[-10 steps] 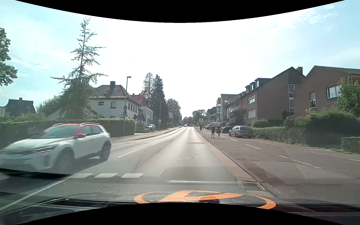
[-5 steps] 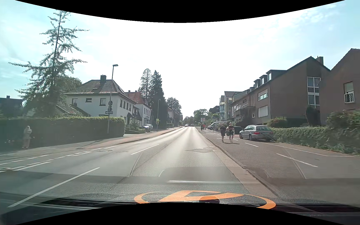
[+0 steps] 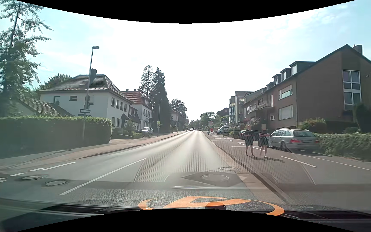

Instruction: Follow the waypoints while adhering to traffic rules and regulations

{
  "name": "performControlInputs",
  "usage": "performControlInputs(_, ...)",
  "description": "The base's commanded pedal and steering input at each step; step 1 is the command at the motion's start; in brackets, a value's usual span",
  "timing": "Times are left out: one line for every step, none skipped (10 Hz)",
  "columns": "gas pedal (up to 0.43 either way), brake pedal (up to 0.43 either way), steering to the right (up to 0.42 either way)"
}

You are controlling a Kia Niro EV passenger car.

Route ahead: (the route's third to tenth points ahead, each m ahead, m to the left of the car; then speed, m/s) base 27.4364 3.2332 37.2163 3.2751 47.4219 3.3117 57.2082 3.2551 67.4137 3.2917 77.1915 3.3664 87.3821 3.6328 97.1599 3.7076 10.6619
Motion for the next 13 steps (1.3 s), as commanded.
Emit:
performControlInputs(0.118, 0.000, 0.000)
performControlInputs(0.110, 0.000, 0.000)
performControlInputs(0.110, 0.000, 0.000)
performControlInputs(0.110, 0.000, 0.000)
performControlInputs(0.110, 0.000, 0.001)
performControlInputs(0.110, 0.000, 0.001)
performControlInputs(0.110, 0.000, 0.001)
performControlInputs(0.110, 0.000, 0.001)
performControlInputs(0.110, 0.000, 0.000)
performControlInputs(0.110, 0.000, 0.000)
performControlInputs(0.110, 0.000, 0.000)
performControlInputs(0.110, 0.000, 0.000)
performControlInputs(0.110, 0.000, 0.000)
